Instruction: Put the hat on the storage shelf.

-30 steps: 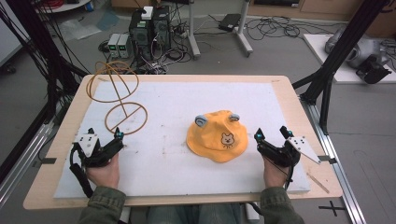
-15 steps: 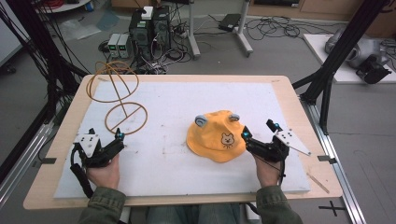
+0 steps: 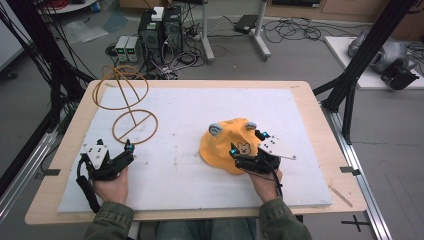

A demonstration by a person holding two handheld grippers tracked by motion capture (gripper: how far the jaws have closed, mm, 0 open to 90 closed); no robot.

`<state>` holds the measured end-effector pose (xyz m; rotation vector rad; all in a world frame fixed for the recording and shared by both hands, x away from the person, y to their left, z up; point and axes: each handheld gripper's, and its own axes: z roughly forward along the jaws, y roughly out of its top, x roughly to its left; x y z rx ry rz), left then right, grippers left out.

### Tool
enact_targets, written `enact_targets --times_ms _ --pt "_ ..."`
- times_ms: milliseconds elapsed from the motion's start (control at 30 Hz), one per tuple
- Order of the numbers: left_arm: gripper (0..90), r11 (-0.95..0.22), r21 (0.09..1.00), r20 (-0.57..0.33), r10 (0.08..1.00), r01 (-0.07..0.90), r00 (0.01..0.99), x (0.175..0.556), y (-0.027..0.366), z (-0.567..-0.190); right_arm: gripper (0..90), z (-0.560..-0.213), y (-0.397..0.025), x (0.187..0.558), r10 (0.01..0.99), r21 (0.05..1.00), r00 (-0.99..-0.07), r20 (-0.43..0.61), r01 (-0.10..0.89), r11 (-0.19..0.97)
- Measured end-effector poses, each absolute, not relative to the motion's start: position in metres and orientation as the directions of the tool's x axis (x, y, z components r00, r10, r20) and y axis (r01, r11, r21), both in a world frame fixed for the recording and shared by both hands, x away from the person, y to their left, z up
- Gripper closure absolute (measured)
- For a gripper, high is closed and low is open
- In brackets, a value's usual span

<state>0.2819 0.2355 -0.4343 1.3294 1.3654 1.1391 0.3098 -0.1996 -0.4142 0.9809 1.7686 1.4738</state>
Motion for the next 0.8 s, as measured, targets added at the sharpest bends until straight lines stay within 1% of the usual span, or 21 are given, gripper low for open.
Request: enact_targets --times_ms 33,67,100,167,233,333,367,400,433,467,500,600,800 --pt "14.8 0.002 0.983 0.003 1.000 0.182 -0.029 0.2819 0.2355 -0.4343 7.5 -0.4149 -0.1982 0.3105 0.850 0.982 -0.527 -0.006 0.156 0.104" --pt "14.8 0.004 0.983 0.001 1.000 0.181 -0.028 0.2821 0.2349 -0.4344 12.9 -0.4162 -0.1965 0.3117 0.847 0.980 -0.532 -0.011 0.162 0.114" --pt "14.8 0.004 0.983 0.001 1.000 0.181 -0.028 0.2821 0.2349 -0.4344 21.3 -0.4174 -0.1949 0.3119 0.846 0.977 -0.533 -0.017 0.170 0.127" --pt "14.8 0.006 0.983 -0.001 1.000 0.181 -0.027 0.2821 0.2349 -0.4343 30.7 -0.4190 -0.1928 0.3122 0.848 0.971 -0.529 -0.034 0.183 0.153" --pt "14.8 0.010 0.984 -0.005 1.000 0.180 -0.026 0.2822 0.2355 -0.4344 42.6 -0.4198 -0.1917 0.3118 0.856 0.969 -0.515 -0.050 0.183 0.166" --pt "14.9 0.013 0.984 -0.009 1.000 0.180 -0.024 0.2825 0.2358 -0.4345 57.7 -0.4207 -0.1931 0.3122 0.879 0.967 -0.476 -0.039 0.204 0.153" --pt "14.9 0.014 0.984 -0.011 1.000 0.180 -0.021 0.2825 0.2360 -0.4344 64.5 -0.4210 -0.1949 0.3130 0.881 0.967 -0.472 -0.031 0.210 0.146" --pt "14.9 0.014 0.984 -0.011 1.000 0.180 -0.021 0.2825 0.2360 -0.4344 64.5 -0.4210 -0.1949 0.3130 0.881 0.967 -0.472 -0.031 0.210 0.146" --pt "14.9 0.014 0.984 -0.011 1.000 0.180 -0.020 0.2822 0.2361 -0.4343 68.3 -0.4215 -0.1969 0.3134 0.880 0.966 -0.474 -0.017 0.220 0.138" --pt "14.8 0.016 0.984 -0.013 1.000 0.177 -0.020 0.2823 0.2362 -0.4342 80.4 -0.4228 -0.1985 0.3143 0.882 0.964 -0.472 -0.002 0.233 0.126" --pt "14.8 0.017 0.984 -0.014 1.000 0.177 -0.020 0.2822 0.2362 -0.4342 85.6 -0.4229 -0.1986 0.3142 0.881 0.965 -0.473 -0.006 0.228 0.130" --pt "14.8 0.020 0.984 -0.016 1.000 0.175 -0.020 0.2823 0.2364 -0.4341 88.3 -0.4231 -0.1962 0.3129 0.885 0.965 -0.466 -0.019 0.223 0.138" --pt "14.9 0.016 0.985 -0.013 1.000 0.174 -0.016 0.2820 0.2364 -0.4339 89.0 -0.4234 -0.1956 0.3130 0.890 0.967 -0.455 -0.008 0.222 0.122"
